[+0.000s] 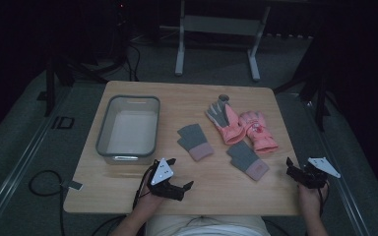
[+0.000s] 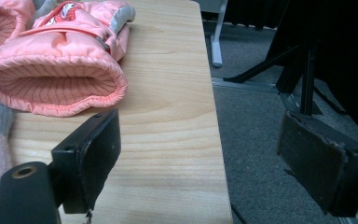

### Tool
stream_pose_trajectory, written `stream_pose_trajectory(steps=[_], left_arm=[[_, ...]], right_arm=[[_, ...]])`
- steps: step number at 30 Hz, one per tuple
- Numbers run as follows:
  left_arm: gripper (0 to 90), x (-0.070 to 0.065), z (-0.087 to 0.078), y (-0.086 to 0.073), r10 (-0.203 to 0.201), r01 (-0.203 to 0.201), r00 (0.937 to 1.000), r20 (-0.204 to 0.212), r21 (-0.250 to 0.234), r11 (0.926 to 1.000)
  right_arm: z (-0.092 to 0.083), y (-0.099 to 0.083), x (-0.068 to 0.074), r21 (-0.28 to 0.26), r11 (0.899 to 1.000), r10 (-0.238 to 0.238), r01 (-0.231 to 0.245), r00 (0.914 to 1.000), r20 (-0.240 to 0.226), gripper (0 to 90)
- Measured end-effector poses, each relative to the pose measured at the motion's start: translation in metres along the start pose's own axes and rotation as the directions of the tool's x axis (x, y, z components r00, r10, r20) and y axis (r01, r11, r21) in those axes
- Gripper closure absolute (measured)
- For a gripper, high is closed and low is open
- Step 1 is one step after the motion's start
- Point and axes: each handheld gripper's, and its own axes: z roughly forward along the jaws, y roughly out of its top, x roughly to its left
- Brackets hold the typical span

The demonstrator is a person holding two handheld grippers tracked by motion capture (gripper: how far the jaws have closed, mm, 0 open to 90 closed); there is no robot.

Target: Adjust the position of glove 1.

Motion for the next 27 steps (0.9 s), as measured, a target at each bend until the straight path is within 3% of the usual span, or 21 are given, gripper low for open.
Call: stream_pose_trajectory(steps=[23, 27], left_arm=[[0.0, -0.001, -0.001, -0.001, 0.006, -0.006, 1.0000, -0.005, -0.012, 0.9999], [0.0, -0.001, -0.001, -0.001, 0.002, -0.002, 1.0000, -0.008, -0.014, 0.9999]], right_arm=[[0.001, 0.000, 0.008, 0.032, 0.998, -0.052, 0.051, 0.9979, 0.038, 13.5], [0.001, 0.003, 0.011, 0.066, 0.997, -0.047, 0.045, 0.9988, 0.017, 13.2]])
